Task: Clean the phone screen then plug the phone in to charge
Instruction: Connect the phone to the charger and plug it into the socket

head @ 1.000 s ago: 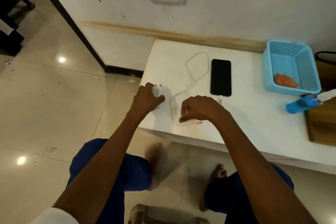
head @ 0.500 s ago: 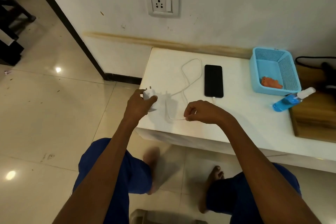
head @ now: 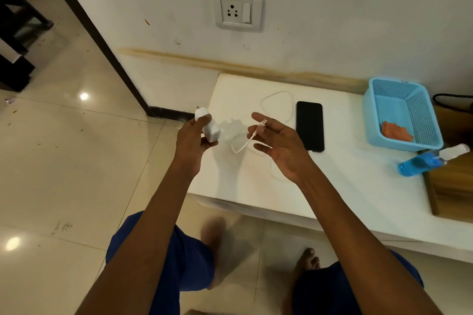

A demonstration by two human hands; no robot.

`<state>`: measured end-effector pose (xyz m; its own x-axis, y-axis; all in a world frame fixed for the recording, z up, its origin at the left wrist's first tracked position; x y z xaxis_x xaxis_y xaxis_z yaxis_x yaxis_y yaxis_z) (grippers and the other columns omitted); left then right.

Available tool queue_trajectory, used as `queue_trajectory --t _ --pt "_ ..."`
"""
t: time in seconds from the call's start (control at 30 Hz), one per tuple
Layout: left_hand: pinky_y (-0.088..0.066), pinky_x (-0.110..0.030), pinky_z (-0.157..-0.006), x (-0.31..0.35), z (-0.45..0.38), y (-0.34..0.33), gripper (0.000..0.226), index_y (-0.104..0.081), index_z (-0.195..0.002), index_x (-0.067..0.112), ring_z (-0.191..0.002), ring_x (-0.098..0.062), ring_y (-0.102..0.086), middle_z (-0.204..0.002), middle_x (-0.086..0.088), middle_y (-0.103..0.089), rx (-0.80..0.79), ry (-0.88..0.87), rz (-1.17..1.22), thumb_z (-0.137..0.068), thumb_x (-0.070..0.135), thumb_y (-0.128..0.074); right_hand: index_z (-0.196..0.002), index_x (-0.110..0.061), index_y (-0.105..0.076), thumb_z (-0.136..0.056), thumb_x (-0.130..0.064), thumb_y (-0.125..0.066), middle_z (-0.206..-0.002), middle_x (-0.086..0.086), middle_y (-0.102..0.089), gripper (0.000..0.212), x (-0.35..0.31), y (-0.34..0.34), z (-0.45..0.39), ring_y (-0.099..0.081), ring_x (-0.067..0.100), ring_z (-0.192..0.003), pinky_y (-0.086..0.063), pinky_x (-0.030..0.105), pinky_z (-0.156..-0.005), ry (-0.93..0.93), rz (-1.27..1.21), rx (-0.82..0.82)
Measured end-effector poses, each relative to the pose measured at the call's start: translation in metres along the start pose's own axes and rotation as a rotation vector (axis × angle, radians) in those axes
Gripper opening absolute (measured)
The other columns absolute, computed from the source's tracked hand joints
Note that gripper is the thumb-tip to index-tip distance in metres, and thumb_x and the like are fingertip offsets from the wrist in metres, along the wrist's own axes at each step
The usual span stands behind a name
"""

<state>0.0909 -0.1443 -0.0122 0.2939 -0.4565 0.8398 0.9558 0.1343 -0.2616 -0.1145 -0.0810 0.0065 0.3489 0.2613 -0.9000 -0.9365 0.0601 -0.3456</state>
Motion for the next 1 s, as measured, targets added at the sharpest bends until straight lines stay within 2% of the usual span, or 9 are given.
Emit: queue_trajectory --t 0.1,0.23,0.33,0.43,0.53,0.67,0.83,0.93,1.0 --pt "-0.059 -0.037 -0.075 0.005 -0.004 0.002 0.039 -0.057 -0.126 0.009 -0.091 -0.024 -0.067 -0.115 -0.008 -0.059 0.032 -0.035 0.034 -0.091 0.023 -0.068 -0.121 -0.019 -0.068 -0.086 -0.024 -0.074 -0.113 0.008 -0.073 0.035 0.002 -0.013 -0.006 -0.069 0.028 -0.106 -0.056 0.032 -0.088 -0.014 -0.234 0.030" --pt "-0.058 -0.034 -0.073 0.007 -0.003 0.003 0.029 -0.059 -0.114 0.015 -0.092 -0.024 -0.065 -0.112 -0.009 -0.058 -0.032 -0.004 0.142 -0.090 0.026 -0.070 -0.098 -0.017 -0.077 -0.079 -0.030 -0.079 -0.097 0.007 -0.073 0.023 0.007 -0.028 -0.006 -0.072 0.028 -0.091 -0.056 0.040 -0.091 0.007 -0.247 0.035" --pt "-0.059 -0.034 -0.074 0.007 0.000 0.000 0.023 -0.064 -0.108 0.014 -0.091 -0.024 -0.064 -0.109 -0.010 -0.057 -0.086 0.040 0.194 -0.089 0.024 -0.071 -0.100 -0.017 -0.078 -0.083 -0.035 -0.078 -0.086 0.004 -0.070 0.025 0.012 -0.032 -0.004 -0.063 0.019 -0.070 -0.054 0.031 -0.076 0.020 -0.066 0.091" --pt "-0.058 -0.034 -0.074 0.007 0.003 -0.003 0.031 -0.062 -0.115 0.008 -0.090 -0.023 -0.063 -0.108 -0.009 -0.056 -0.103 0.038 0.152 -0.089 0.023 -0.071 -0.104 -0.024 -0.079 -0.091 -0.026 -0.070 -0.096 0.004 -0.075 0.016 0.016 -0.033 -0.004 -0.053 0.016 -0.067 -0.049 0.026 -0.069 0.074 0.119 0.113" --pt "-0.058 -0.033 -0.073 0.006 0.004 -0.005 0.039 -0.060 -0.119 0.007 -0.088 -0.022 -0.063 -0.108 -0.009 -0.057 -0.086 0.039 0.113 -0.090 0.030 -0.070 -0.107 -0.036 -0.076 -0.092 -0.022 -0.068 -0.098 0.000 -0.077 0.022 0.017 -0.035 -0.004 -0.055 0.013 -0.067 -0.049 0.023 -0.068 0.117 0.254 0.108" --pt "-0.058 -0.031 -0.072 0.004 0.003 -0.006 0.054 -0.056 -0.128 0.004 -0.089 -0.024 -0.063 -0.110 -0.010 -0.059 -0.039 0.033 0.055 -0.090 0.040 -0.068 -0.101 -0.040 -0.072 -0.087 -0.028 -0.073 -0.092 -0.011 -0.075 0.019 0.020 -0.034 -0.007 -0.064 0.013 -0.072 -0.053 0.028 -0.068 0.169 0.444 0.205" --pt "-0.060 -0.034 -0.074 0.002 0.003 -0.010 0.054 -0.055 -0.129 0.002 -0.096 -0.027 -0.064 -0.117 -0.015 -0.060 -0.052 0.054 0.068 -0.092 0.040 -0.066 -0.096 -0.048 -0.068 -0.087 -0.043 -0.069 -0.091 -0.023 -0.070 0.010 0.021 -0.034 -0.005 -0.047 0.004 -0.056 -0.041 0.014 -0.057 0.267 0.632 0.291" --pt "-0.060 -0.035 -0.077 0.001 0.004 -0.013 0.055 -0.053 -0.131 0.000 -0.101 -0.030 -0.064 -0.126 -0.021 -0.057 -0.070 0.063 0.065 -0.094 0.040 -0.062 -0.093 -0.055 -0.063 -0.087 -0.049 -0.065 -0.093 -0.026 -0.066 0.009 0.018 -0.037 -0.002 -0.056 0.008 -0.067 -0.045 0.019 -0.061 0.354 0.748 0.331" --pt "-0.060 -0.035 -0.079 0.001 0.006 -0.014 0.054 -0.051 -0.134 0.000 -0.103 -0.031 -0.063 -0.131 -0.024 -0.055 -0.090 0.072 0.072 -0.096 0.038 -0.059 -0.095 -0.051 -0.062 -0.089 -0.048 -0.064 -0.094 -0.029 -0.062 0.007 0.013 -0.040 0.001 -0.058 0.006 -0.078 -0.046 0.021 -0.064 0.456 0.875 0.360"
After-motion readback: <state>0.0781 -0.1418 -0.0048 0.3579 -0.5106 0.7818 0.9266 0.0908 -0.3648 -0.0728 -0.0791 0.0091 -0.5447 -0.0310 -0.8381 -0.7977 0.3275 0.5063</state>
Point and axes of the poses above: each hand's wrist, its own z-axis away from the middle knuckle, its own y-axis out of the back of the hand, x = y × z, the point moved 4 cm from there along -z, towards the middle knuckle
